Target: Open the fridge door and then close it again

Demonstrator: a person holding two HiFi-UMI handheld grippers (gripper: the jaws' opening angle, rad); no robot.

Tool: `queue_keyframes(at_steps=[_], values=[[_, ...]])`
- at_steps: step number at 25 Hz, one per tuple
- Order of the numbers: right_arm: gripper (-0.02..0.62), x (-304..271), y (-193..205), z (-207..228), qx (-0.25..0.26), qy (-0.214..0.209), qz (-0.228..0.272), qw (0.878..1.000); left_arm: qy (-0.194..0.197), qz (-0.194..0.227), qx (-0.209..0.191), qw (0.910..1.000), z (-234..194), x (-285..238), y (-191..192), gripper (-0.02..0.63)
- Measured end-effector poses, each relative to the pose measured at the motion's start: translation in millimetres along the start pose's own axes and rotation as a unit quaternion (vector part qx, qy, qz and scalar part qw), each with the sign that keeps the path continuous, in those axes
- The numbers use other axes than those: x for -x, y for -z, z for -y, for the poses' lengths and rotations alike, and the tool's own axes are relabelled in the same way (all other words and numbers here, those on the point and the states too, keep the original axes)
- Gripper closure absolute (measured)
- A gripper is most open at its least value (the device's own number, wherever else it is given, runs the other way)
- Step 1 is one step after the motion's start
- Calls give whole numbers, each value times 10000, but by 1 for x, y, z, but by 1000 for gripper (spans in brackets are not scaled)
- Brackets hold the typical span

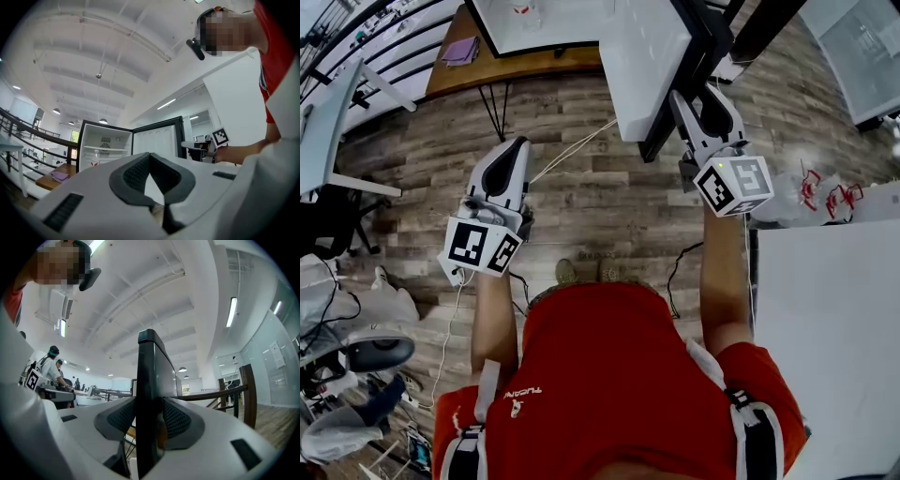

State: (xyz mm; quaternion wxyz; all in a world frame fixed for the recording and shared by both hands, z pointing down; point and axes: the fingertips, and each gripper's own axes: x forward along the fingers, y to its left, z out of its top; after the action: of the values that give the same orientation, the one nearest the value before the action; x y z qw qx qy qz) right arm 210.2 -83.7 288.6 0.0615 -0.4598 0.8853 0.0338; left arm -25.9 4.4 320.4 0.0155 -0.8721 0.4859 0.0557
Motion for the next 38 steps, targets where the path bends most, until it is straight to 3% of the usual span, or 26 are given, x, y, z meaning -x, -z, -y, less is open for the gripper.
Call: queue_keyframes(at_steps=[20,28,38], values=[[379,-26,5,-61,324,-857,126,9957,-572,97,-30,9983,15,-7,0,597],[359,-59,12,-106,466,-1295,159,9904,-662,195,-19,9976,-23,-11,2,597],[344,-116,21,-159,531,-1233,228,9907,-461,245,17,9986,-104,-18,1,597]])
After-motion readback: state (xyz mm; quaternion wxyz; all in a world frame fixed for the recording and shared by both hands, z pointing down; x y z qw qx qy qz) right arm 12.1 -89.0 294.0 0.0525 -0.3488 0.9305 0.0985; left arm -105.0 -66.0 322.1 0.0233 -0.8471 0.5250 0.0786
